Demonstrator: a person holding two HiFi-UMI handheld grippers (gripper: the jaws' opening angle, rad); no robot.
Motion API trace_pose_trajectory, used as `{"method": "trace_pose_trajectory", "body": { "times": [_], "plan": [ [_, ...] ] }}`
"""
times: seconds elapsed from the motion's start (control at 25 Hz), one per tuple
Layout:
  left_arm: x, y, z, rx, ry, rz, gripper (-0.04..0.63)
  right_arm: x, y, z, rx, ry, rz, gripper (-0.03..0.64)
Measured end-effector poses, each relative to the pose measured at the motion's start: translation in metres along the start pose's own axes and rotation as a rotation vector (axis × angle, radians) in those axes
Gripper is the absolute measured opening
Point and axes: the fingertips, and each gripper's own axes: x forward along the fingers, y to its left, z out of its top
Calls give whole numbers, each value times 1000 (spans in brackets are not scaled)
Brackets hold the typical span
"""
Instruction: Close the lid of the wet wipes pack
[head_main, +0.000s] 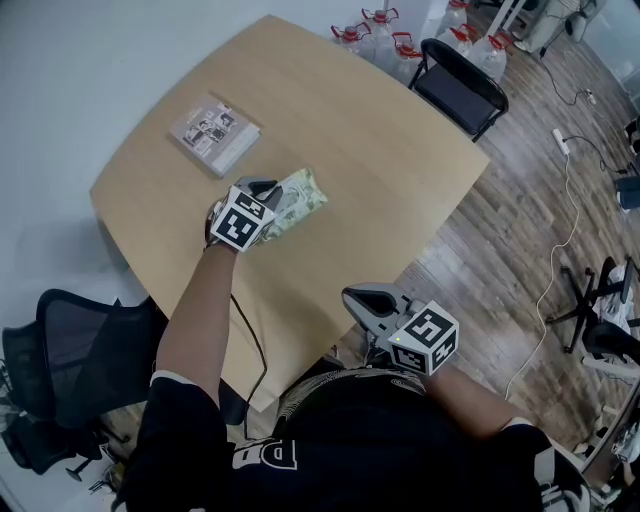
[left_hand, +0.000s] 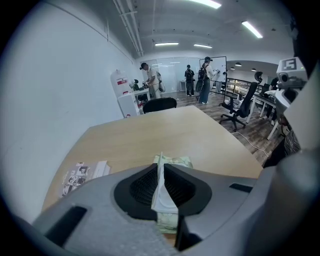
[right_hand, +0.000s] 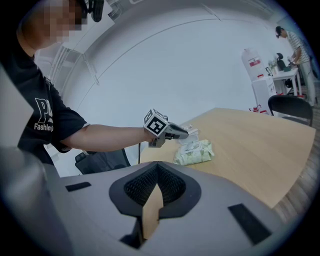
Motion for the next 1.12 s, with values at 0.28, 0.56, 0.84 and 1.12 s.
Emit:
{"method": "trace_pose_trajectory", "body": {
  "times": [0.28, 0.56, 0.84, 1.12],
  "plan": [
    [0, -15, -7, 0, 37, -12, 51, -5, 1, 1, -2, -13, -1, 3],
    [1, -24, -19, -18, 48, -10, 49, -6, 2, 1, -2, -15, 2, 3],
    [7, -33, -23, -7, 57, -16, 49, -8, 1, -2, -3, -7, -3, 3],
    [17, -46, -34, 42, 91, -23, 49, -10, -2, -6, 8, -2, -10, 3]
  ]
}}
